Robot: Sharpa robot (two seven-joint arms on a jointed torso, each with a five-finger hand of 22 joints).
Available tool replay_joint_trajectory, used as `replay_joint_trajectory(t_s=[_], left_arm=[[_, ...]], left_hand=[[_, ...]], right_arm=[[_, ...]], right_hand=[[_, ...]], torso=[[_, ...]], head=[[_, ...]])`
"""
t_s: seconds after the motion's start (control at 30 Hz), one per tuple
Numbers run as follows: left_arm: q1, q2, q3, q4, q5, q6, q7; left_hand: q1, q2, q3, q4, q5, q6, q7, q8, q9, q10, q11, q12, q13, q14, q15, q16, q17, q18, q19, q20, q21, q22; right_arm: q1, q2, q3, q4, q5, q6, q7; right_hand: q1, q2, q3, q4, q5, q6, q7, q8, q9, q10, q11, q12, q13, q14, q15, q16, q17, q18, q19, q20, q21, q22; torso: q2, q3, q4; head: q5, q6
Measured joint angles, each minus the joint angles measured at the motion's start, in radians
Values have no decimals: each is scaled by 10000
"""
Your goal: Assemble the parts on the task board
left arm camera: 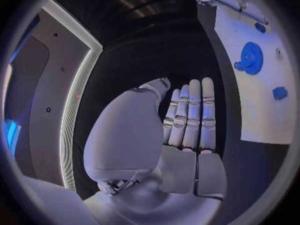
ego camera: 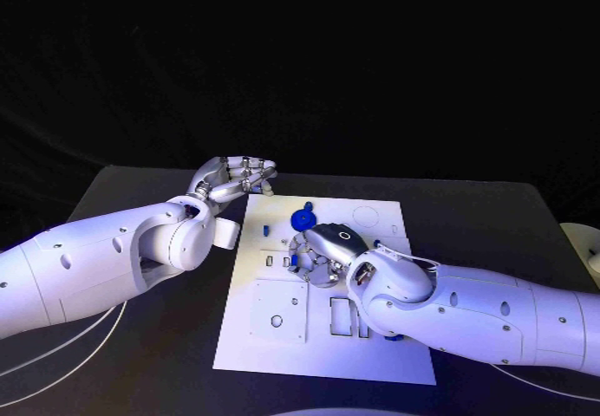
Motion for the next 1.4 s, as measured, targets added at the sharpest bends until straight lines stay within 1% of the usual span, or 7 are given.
replay_joint_trajectory(t_s=[0.53, 0.73, 1.07, 1.23, 1.33, 1.37, 1.4], left_arm=[[0, -8, -1, -10, 2, 29, -48], [0, -9, -2, -16, 2, 38, -63], [0, -50, -5, -32, -102, 88, -209], [3, -237, -5, 84, -956, 371, -933], [51, -339, -7, 185, -1903, 841, -1808], [84, -342, -7, 212, -2218, 1007, -2096], [123, -340, -7, 245, -2547, 1185, -2394]], left_hand=[[0, 0, 0, 0, 0, 0, 0, 0, -2, 0, 0, 0, 0, 0, 0, 0, 1, 0, 0, 0, 0, 10], [0, 0, 0, 0, 0, 0, 0, 0, -3, 0, 0, 0, 0, 0, 0, 0, 1, 1, 0, 0, 0, 10], [-249, -31, -61, 60, -41, -53, 53, -78, 3, 0, 0, 0, 10, 26, -3, 8, -22, 1, 25, 25, 40, 9], [-1529, 43, -614, 420, -41, -163, 17, -146, 56, 639, -123, 471, 333, 1161, -210, 974, 389, -1, 738, -82, 479, 121], [-2373, 266, -1045, 453, -41, 21, -164, 184, 256, 1062, -305, 1158, 843, 1728, -401, 1978, 970, -1, 1247, -299, 1006, 358], [-2397, 290, -1111, 438, -41, 134, -264, 380, 367, 1222, -407, 1516, 1123, 2015, -502, 2500, 1462, 1, 1413, -388, 1211, 463], [-2375, 312, -1151, 455, -41, 338, -430, 639, 525, 1501, -593, 2025, 1487, 2840, -690, 3553, 2698, 1, 1683, -528, 1533, 632]], right_arm=[[-2, -10, -1, 14, -1, -137, 18], [-2, -32, -1, 68, -10, -232, 17], [23, -680, 43, 709, 71, -911, 399], [486, -1658, 95, 1030, 1429, -1248, 1676], [894, -2338, 125, 1194, 2805, -1198, 2548], [993, -2539, 133, 1230, 3190, -1161, 2787], [1074, -2708, 133, 1269, 3497, -1118, 2982]], right_hand=[[-224, -319, -601, 601, -135, -413, 128, -292, -219, -308, 155, -378, -1, 36, 108, 0, -2, -1, 1, 75, -229, 8], [-82, -456, -1474, 1004, -135, -632, 240, -477, -318, -643, 213, -718, -217, 36, 178, -41, -2, -1, 1, 147, -421, 7], [821, 170, -2987, 1411, 1, -801, 272, -698, -436, -678, 249, -758, -262, 1, 214, -121, -3, 1, -6, 225, -629, 5], [1392, 470, -2647, 1274, 697, -576, 224, -620, -436, -697, 230, -758, -308, 0, 213, -310, -4, 169, -260, 243, -1187, 5], [1519, 522, -2517, 1221, 876, -506, 225, -620, -436, -713, 214, -758, -313, 1, 213, -311, -4, 169, -270, 232, -1239, 4], [1521, 523, -2503, 1235, 877, -506, 225, -620, -436, -713, 214, -753, -296, 1, 214, -311, -4, 169, -270, 232, -1239, 4], [1519, 522, -2476, 1262, 877, -506, 225, -620, -436, -713, 214, -713, -276, 1, 214, -311, -4, 169, -270, 232, -1239, 4]], torso=[[6, 7, -4], [7, 12, -4], [0, 18, -10], [-34, 7, -21], [-79, 5, -39], [-104, 5, -45], [-124, 6, -50]], head=[[-12, 7], [-12, 8], [-12, 17], [-10, 46], [25, 47], [29, 44], [33, 43]])
